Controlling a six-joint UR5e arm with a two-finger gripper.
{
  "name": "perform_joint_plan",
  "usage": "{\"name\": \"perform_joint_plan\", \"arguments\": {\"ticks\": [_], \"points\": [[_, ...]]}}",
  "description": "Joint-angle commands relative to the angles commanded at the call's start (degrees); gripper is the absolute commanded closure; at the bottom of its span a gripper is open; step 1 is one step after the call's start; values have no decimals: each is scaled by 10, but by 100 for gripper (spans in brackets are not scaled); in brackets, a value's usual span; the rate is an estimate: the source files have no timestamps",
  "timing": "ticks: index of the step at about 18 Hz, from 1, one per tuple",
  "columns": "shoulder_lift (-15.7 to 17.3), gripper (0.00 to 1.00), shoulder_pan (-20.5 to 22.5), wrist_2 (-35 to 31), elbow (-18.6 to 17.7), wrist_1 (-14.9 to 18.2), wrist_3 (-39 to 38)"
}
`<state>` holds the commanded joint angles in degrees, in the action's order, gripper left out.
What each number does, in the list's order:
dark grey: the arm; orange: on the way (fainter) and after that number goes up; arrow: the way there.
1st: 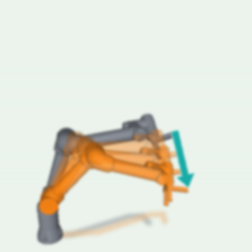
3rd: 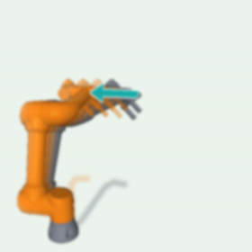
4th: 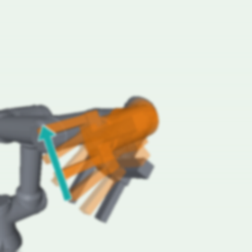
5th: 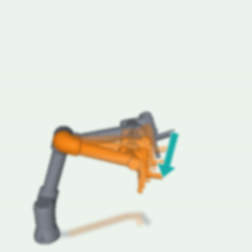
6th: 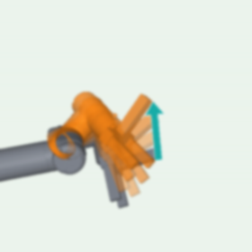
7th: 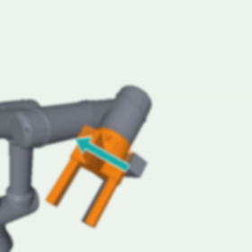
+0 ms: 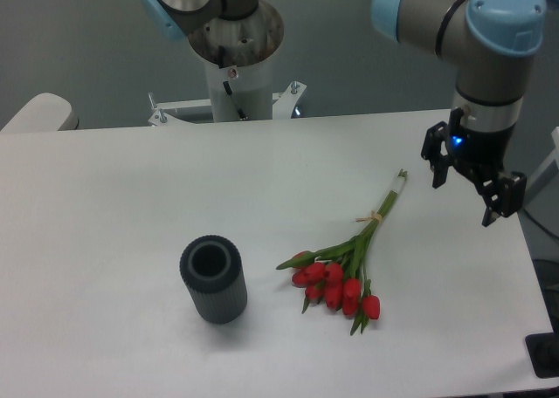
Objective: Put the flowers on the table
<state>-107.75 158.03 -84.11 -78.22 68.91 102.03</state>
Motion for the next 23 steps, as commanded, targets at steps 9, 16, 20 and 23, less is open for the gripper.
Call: {"name": "perform_joint_plan", "arguments": {"ticks": [9, 16, 20, 23], "points": [[-6, 0, -2, 8, 2, -11, -7], [-6, 0, -3, 11, -2, -14, -4], [-6, 0, -6, 11, -2, -14, -5], [-7, 0, -8, 10, -2, -18, -8]]}}
